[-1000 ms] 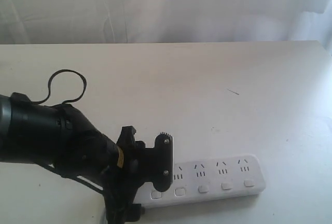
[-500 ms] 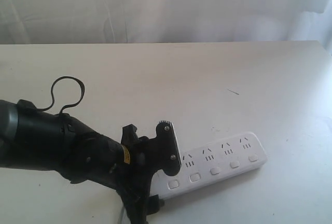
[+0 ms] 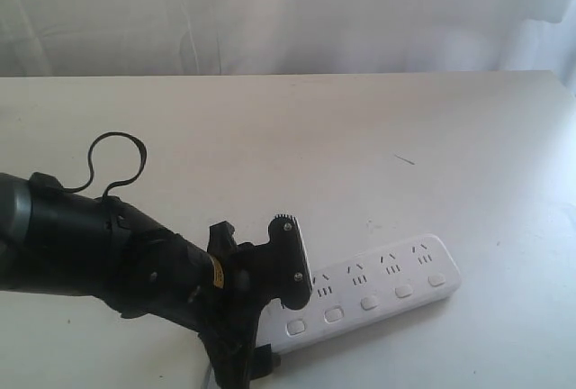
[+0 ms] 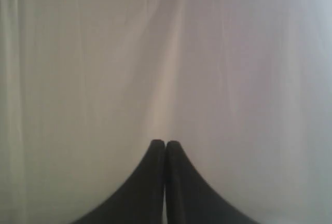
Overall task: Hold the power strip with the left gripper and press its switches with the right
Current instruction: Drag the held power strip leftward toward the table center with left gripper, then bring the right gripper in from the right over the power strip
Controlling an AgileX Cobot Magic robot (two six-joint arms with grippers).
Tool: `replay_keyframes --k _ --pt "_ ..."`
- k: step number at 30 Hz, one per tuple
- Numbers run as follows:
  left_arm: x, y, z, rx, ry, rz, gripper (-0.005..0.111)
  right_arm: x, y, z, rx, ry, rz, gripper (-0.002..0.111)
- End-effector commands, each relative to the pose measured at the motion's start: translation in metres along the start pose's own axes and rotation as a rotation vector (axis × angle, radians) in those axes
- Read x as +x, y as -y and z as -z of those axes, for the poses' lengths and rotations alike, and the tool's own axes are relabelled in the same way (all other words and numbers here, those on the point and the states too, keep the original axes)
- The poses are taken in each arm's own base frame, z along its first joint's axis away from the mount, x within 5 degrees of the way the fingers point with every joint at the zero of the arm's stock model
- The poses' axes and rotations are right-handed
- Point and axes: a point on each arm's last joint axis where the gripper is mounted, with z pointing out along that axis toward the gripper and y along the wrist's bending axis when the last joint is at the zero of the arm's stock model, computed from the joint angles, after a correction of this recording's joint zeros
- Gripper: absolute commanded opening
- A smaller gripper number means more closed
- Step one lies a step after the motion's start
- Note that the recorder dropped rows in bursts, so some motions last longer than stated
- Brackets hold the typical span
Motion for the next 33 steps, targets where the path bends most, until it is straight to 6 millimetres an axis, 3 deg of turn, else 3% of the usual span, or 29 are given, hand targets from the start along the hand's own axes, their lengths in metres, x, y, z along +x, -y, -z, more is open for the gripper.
replay_keyframes --k 1,4,8,10,12,14,15,16,18,21,28,30,33 --pt "0.001 0.004 0.002 0.027 -0.02 0.007 0.061 -0.002 -0.002 0.001 -0.025 0.027 -0.365 0.0" --pt "0.001 0.004 0.001 0.017 -0.01 0.011 0.061 -0.002 -0.002 0.001 -0.028 0.024 -0.5 0.0" --pt "0.0 0.003 0.0 0.011 -0.005 0.01 0.055 -0.002 -0.002 0.001 -0.025 0.021 -0.52 0.0" --pt "0.003 0.004 -0.005 0.019 -0.021 0.008 0.049 -0.002 -0.002 0.001 -0.029 0.022 -0.618 0.0" --pt "0.007 0.006 -0.014 0.032 -0.049 -0.013 0.036 -0.002 -0.003 0.001 -0.039 0.015 -0.73 0.0" --pt "0.009 0.006 -0.018 0.034 -0.063 -0.04 0.021 -0.001 -0.011 0.001 -0.124 -0.017 -0.63 0.0" --pt "0.009 0.006 -0.018 0.027 -0.058 -0.059 0.006 0.001 -0.021 0.003 -0.222 -0.061 -0.498 0.0" --pt "0.009 0.006 -0.018 0.028 -0.057 -0.083 0.0 0.004 -0.028 0.005 -0.299 -0.099 -0.407 0.0" --pt "0.008 0.005 -0.018 0.02 -0.047 -0.123 0.0 0.009 -0.04 0.01 -0.436 -0.157 -0.27 0.0" --pt "0.011 0.008 -0.017 0.056 -0.082 -0.167 0.0 0.015 -0.045 0.014 -0.498 -0.213 -0.175 0.0" --pt "0.023 0.018 -0.014 0.194 -0.199 -0.288 0.0 0.018 -0.041 0.01 -0.448 -0.249 -0.197 0.0" --pt "0.027 0.02 -0.013 0.231 -0.237 -0.321 0.0 0.025 -0.04 0.006 -0.455 -0.332 -0.2 0.0" --pt "0.036 0.023 -0.009 0.305 -0.318 -0.336 0.0 0.02 -0.04 -0.018 -0.517 -0.488 -0.19 0.0"
